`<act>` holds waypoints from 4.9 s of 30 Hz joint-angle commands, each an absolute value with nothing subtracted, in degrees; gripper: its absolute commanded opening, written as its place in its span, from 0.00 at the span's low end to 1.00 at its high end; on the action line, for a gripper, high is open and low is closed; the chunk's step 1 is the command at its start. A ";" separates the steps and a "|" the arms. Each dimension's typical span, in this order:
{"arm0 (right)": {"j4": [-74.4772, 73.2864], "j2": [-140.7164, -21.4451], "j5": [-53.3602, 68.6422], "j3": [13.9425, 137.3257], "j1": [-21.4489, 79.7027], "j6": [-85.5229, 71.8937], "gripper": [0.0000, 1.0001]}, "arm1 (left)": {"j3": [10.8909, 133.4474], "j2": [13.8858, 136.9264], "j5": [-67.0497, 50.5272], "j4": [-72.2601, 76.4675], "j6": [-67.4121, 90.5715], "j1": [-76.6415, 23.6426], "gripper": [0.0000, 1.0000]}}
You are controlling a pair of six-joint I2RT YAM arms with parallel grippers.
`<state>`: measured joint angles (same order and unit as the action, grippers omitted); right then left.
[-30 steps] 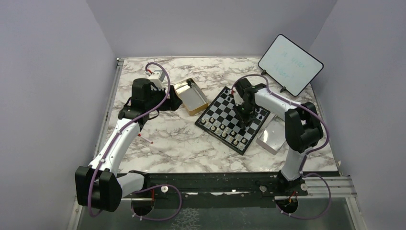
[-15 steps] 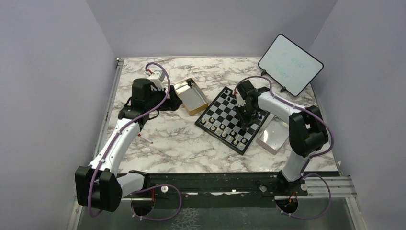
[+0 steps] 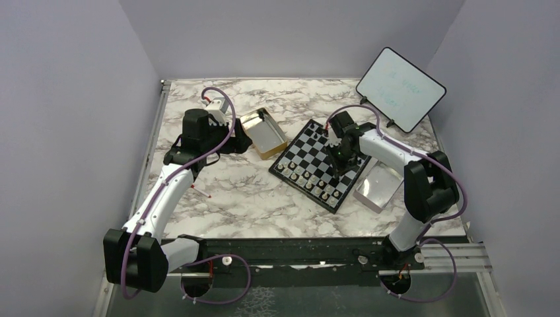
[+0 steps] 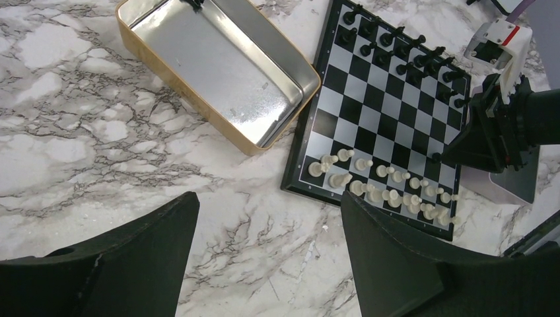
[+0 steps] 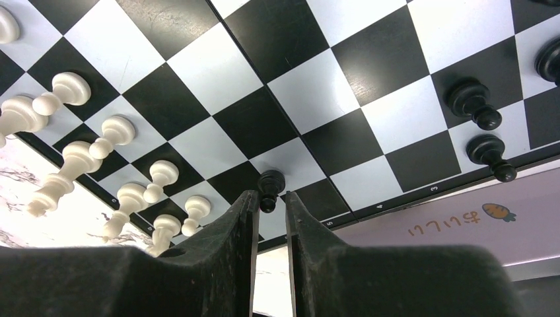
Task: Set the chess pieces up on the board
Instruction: Place the chess piece on the chessboard, then pick up the chess piece from the chessboard, then place the chess piece on the chessboard.
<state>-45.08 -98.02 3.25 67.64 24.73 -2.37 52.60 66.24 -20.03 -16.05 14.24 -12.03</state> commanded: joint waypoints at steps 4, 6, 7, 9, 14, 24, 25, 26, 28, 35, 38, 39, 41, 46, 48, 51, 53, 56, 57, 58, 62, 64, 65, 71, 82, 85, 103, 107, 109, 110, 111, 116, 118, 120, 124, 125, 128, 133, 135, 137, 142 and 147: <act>-43.44 -96.53 3.97 66.81 24.52 -3.65 0.25 | 52.12 64.49 -18.83 -16.08 13.45 -12.30 0.81; -43.04 -96.18 3.82 66.27 24.52 -3.74 0.21 | 52.07 64.57 -18.71 -16.08 13.45 -12.30 0.81; -42.98 -96.16 3.86 66.13 24.52 -3.85 0.19 | 52.11 64.67 -18.76 -16.08 13.45 -12.30 0.81; -43.08 -96.23 3.87 66.09 24.52 -3.92 0.17 | 52.12 64.77 -18.89 -16.08 13.53 -12.30 0.81; -43.02 -95.80 3.76 66.39 24.52 -4.22 0.16 | 52.10 64.64 -18.55 -16.08 13.45 -12.30 0.82; -44.92 -94.89 -1.99 72.32 24.17 -4.07 0.10 | 51.98 64.85 -18.87 -16.08 13.54 -12.30 0.82; -44.96 -95.11 -2.12 73.06 23.76 -4.10 0.10 | 51.95 64.84 -18.94 -16.08 13.54 -12.30 0.82; -45.05 -95.57 -2.07 73.98 23.35 -3.98 0.10 | 51.94 64.75 -18.98 -16.08 13.58 -12.30 0.82; -44.88 -96.30 -1.86 75.35 22.51 -3.85 0.10 | 51.94 64.77 -19.07 -15.95 13.58 -12.40 0.82; -44.96 -100.17 -0.92 79.12 18.73 -2.78 0.10 | 51.86 64.78 -19.28 -15.82 13.57 -12.39 0.82; -44.39 -101.37 -0.28 79.85 17.35 -2.46 0.11 | 51.86 64.84 -19.38 -15.82 13.62 -12.39 0.83; -44.25 -101.85 -0.27 80.08 17.02 -2.21 0.11 | 51.89 64.78 -19.45 -15.82 13.62 -12.39 0.82; -44.21 -102.74 -0.27 80.55 16.54 -1.97 0.11 | 51.86 64.86 -19.51 -15.87 13.63 -12.39 0.82; -42.62 -104.60 -0.27 81.20 15.94 -1.78 0.11 | 51.86 64.66 -19.26 -15.82 13.56 -12.44 0.82; -42.49 -105.82 -0.31 81.73 15.88 -1.84 0.11 | 51.86 64.57 -19.25 -15.82 13.54 -12.39 0.82; -42.31 -107.23 -0.27 82.54 15.65 -1.84 0.11 | 51.88 64.68 -19.21 -15.82 13.54 -12.39 0.83; -41.72 -107.83 -0.27 82.65 15.64 -1.93 0.11 | 51.87 64.60 -19.18 -15.89 13.54 -12.39 0.83; -41.32 -108.66 -0.27 83.08 15.33 -2.16 0.11 | 51.86 64.54 -19.12 -15.91 13.46 -12.39 0.83; -41.29 -108.98 -0.27 83.21 15.30 -2.19 0.11 | 51.93 64.54 -19.11 -15.91 13.45 -12.39 0.83; -41.19 -109.18 -0.31 83.30 15.25 -2.20 0.11 | 51.93 64.54 -19.08 -15.91 13.45 -12.39 0.83; -40.81 -109.69 -0.30 83.49 15.17 -2.34 0.11 | 51.94 64.52 -18.88 -16.00 13.36 -12.39 0.83; -40.56 -110.08 -0.29 83.46 15.14 -2.37 0.11 | 51.94 64.56 -18.94 -16.00 13.36 -12.39 0.83; -40.52 -110.24 -0.31 83.59 15.12 -2.37 0.11 | 51.99 64.54 -18.98 -16.00 13.36 -12.39 0.83; -40.46 -111.32 -0.43 84.12 15.06 -2.39 0.11 | 52.02 64.62 -18.97 -16.08 13.38 -12.41 0.83; -42.22 -112.57 -0.45 85.29 14.83 -2.21 0.11 | 52.12 64.78 -18.71 -16.26 13.27 -12.39 0.83; -42.88 -112.80 -0.44 85.11 14.79 -2.20 0.12 | 52.12 64.88 -18.63 -16.26 13.27 -12.40 0.83; -45.69 -113.85 -1.23 85.81 14.51 -2.02 0.12 | 52.21 64.78 -18.63 -16.35 13.27 -12.39 0.83; -45.99 -114.04 -0.90 85.96 14.46 -2.02 0.12 | 52.21 64.76 -18.53 -16.35 13.27 -12.39 0.83; -46.37 -114.61 -0.45 86.19 14.50 -1.94 0.12 | 52.21 64.78 -18.54 -16.35 13.27 -12.38 0.83; -46.52 -114.67 -0.44 86.20 14.51 -1.93 0.13 | 52.23 64.73 -18.54 -16.35 13.27 -12.39 0.83; -46.65 -114.82 -0.53 86.17 14.50 -1.93 0.14 | 52.21 64.77 -18.52 -16.35 13.32 -12.39 0.83; -46.50 -114.56 -1.47 85.94 14.50 -2.19 0.21 | 52.25 64.77 -18.51 -16.35 13.27 -12.39 0.83; -46.24 -114.44 -0.90 85.95 14.49 -2.20 0.23 | 52.21 64.73 -18.54 -16.35 13.27 -12.39 0.83; -46.06 -114.27 -0.32 86.03 14.45 -2.23 0.24 | 52.21 64.63 -18.54 -16.34 13.27 -12.39 0.83; -45.47 -114.01 -0.26 85.96 14.42 -2.30 0.24 | 52.20 64.65 -18.33 -16.35 13.27 -12.38 0.83; -45.44 -113.95 0.85 86.03 14.42 -2.32 0.24 | 52.18 64.66 -18.36 -16.35 13.27 -12.39 0.83; -45.52 -113.97 1.23 86.11 14.46 -2.29 0.24 | 52.21 64.62 -18.37 -16.35 13.27 -12.37 0.83; -45.83 -113.88 1.27 86.12 14.44 -2.43 0.25 | 52.21 64.83 -18.45 -16.35 13.27 -12.39 0.83; -45.85 -113.72 1.41 86.05 14.49 -2.38 0.25 | 52.21 64.80 -18.46 -16.35 13.35 -12.36 0.83; -46.11 -113.42 1.41 86.05 14.49 -2.46 0.25 | 52.21 64.78 -18.46 -16.35 13.36 -12.44 0.83; -47.02 -112.78 0.67 86.37 14.46 -2.88 0.26 | 52.12 64.81 -18.37 -16.35 13.36 -12.37 0.83; -46.85 -112.03 1.27 85.89 14.49 -2.90 0.33 | 52.06 64.78 -18.20 -16.35 13.27 -12.39 0.83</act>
